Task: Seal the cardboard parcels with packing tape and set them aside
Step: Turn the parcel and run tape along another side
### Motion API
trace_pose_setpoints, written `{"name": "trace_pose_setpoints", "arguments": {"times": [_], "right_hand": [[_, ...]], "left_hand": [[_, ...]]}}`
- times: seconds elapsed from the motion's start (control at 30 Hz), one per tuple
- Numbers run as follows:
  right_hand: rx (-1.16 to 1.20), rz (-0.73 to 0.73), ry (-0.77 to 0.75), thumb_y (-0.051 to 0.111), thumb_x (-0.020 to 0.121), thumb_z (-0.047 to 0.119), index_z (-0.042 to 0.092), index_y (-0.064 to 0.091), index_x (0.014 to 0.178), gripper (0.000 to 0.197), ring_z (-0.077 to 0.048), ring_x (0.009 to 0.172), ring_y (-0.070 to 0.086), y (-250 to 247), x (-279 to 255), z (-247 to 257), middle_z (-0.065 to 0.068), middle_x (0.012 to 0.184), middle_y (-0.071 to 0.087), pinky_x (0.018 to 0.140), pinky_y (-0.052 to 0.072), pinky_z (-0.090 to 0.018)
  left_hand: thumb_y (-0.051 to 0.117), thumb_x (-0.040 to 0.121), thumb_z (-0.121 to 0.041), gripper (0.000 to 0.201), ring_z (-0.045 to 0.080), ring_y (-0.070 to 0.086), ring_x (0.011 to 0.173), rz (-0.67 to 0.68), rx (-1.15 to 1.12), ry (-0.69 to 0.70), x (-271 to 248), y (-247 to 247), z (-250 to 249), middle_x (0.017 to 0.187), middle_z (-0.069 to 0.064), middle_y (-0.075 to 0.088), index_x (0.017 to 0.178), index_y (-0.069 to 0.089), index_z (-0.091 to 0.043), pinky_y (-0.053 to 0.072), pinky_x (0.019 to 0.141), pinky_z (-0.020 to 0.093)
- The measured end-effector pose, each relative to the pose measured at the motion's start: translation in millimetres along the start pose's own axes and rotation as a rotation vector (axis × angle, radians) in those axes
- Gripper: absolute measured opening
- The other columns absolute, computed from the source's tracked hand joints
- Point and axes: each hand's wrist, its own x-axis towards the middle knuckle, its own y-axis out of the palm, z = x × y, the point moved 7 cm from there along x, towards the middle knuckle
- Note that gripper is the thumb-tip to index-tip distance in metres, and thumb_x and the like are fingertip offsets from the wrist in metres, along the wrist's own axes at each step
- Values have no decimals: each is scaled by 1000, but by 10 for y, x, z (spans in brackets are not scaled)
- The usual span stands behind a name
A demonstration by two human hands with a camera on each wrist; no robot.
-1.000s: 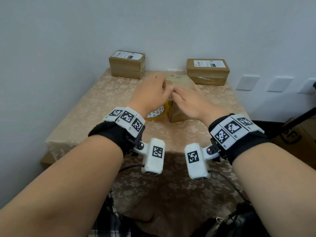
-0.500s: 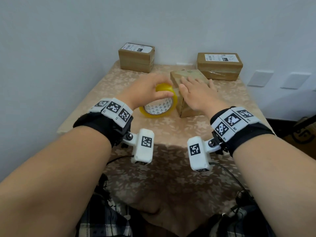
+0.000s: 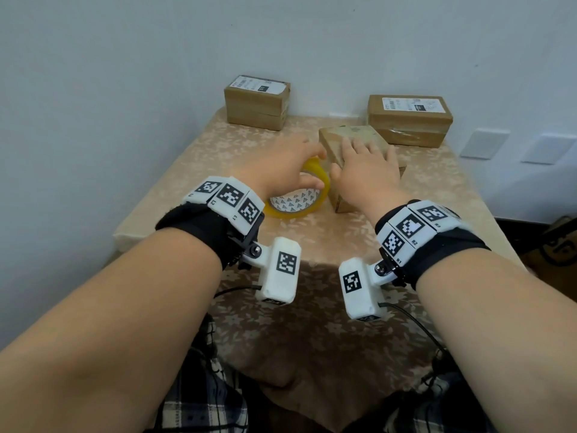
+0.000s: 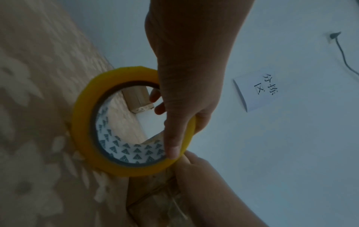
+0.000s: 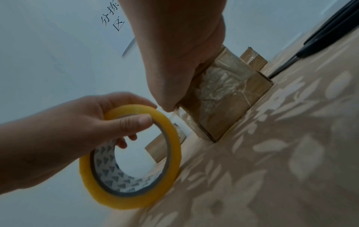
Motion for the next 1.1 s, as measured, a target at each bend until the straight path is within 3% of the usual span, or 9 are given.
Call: {"name": "trace_pose_setpoints", "arguments": {"times": [0.13,0.27,0.43,0.67,0.77,0.9,0.97,1.03,1.1], "right_hand": [[-31,3,-2,28,99,51,15,8,154,69,-25,148,8,11,-3,-21,-5,161,12,118,3,-51],[-4,-13,2,20,102,43,14,8,154,61,-27,147,9,16,-14,5,-6,161,13,118,4,-51],[22,4,-6,14,100,51,21,8,154,63,-28,148,7,-11,-29,-25,-7,161,12,117,0,-53],[1,34,14,12,102,42,25,5,154,56,-32,148,-3,5,-39,11,-7,162,2,116,-3,-58],[36,78,63,5,100,47,27,4,154,58,-33,147,-7,-8,-6,-32,-8,162,0,114,-7,-61],[269,38,-40,6,99,53,21,10,154,64,-22,149,1,-80,8,-102,0,161,10,115,-10,-55],[441,-106,-66,16,103,45,17,19,153,58,-19,148,10,-199,-37,-234,-3,159,19,118,-3,-49],[536,-308,-22,26,104,31,10,34,147,48,-24,141,29,-362,-117,-453,-10,151,37,117,17,-45],[563,-400,89,35,100,17,6,49,132,36,-27,121,48,-449,-214,-695,-12,131,52,102,38,-39]], "left_hand": [[63,83,-49,55,22,49,110,-35,-57,7,-42,-21,19,118,3,52,129,52,-23,40,90,34],[58,86,-49,52,23,49,109,-46,-80,-5,-87,-36,30,115,6,52,132,52,-26,41,92,37],[57,87,-48,52,22,49,112,-64,-74,-10,-96,-57,58,120,7,53,134,50,-28,35,84,28],[54,89,-50,49,23,51,103,-65,-43,-11,-67,-24,50,111,6,51,133,51,-27,43,90,42],[51,91,-48,46,21,49,103,-105,9,-19,-62,-31,37,112,3,49,132,52,-26,44,88,42],[46,92,-46,42,21,49,103,-169,77,-13,-36,-54,-43,110,4,52,123,57,-20,42,86,37],[41,93,-51,43,20,49,99,-201,111,-33,-18,-72,-92,106,3,54,115,60,-19,39,80,33],[38,94,-52,43,19,49,93,-224,158,-57,4,-87,-143,101,1,54,106,62,-19,37,77,32],[38,95,-49,39,19,49,91,-238,170,-75,23,-102,-189,99,1,54,102,61,-18,36,76,31]]}}
